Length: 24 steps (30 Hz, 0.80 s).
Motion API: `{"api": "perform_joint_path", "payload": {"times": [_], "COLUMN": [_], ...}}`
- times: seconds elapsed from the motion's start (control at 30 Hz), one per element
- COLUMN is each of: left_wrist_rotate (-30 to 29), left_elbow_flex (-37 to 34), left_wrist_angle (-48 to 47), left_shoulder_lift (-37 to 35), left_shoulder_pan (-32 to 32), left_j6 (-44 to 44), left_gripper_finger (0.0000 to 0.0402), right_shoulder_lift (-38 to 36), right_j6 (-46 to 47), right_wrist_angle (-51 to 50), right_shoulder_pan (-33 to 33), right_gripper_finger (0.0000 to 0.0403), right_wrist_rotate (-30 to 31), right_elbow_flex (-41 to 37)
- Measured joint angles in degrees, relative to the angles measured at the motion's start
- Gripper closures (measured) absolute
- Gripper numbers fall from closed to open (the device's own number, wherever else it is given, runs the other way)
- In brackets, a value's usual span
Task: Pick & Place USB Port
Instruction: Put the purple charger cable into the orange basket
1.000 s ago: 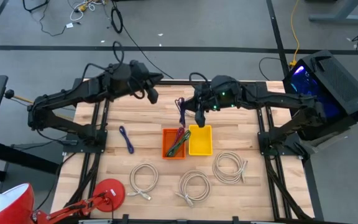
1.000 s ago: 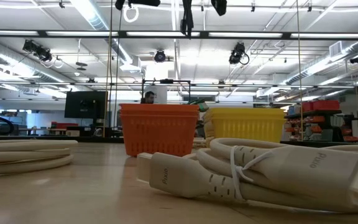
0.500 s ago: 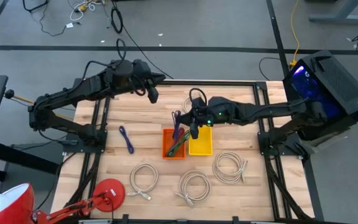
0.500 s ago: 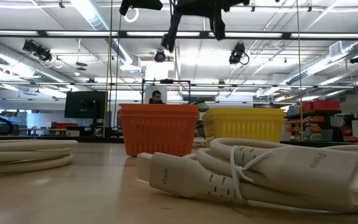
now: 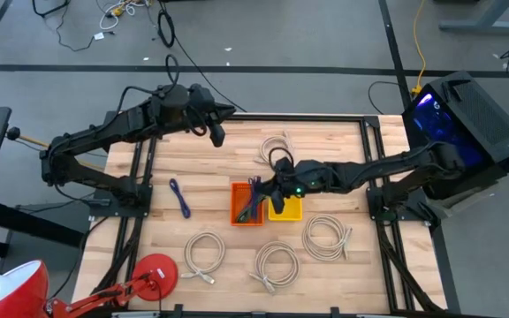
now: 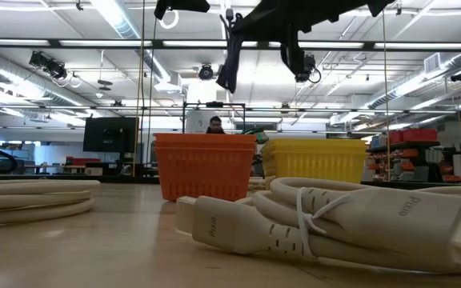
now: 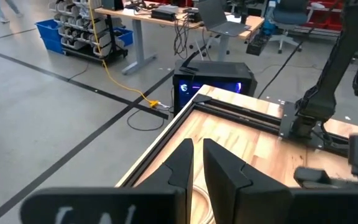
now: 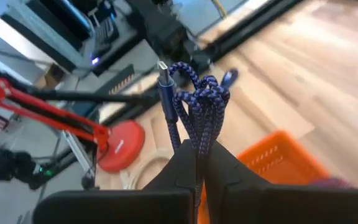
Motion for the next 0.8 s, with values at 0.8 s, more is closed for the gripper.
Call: {"api": "perform_joint_path", "payload": {"times": [0.8], "left_wrist_rotate": [2.97], "left_elbow_flex": [0.00], "left_wrist_angle": [1.44], "left_shoulder_lift": [0.00], "left_shoulder_pan": [-0.09], "left_j6": [-1.55], "left_gripper_finger": [0.0362], "right_shoulder_lift": [3.67], "right_j6": [-5.84], "right_wrist_angle": [-6.31], "right_shoulder_pan": [-2.65], "right_gripper_finger": [0.0398], "right_wrist_rotate": [-1.89], "right_elbow_flex": [-0.11]}}
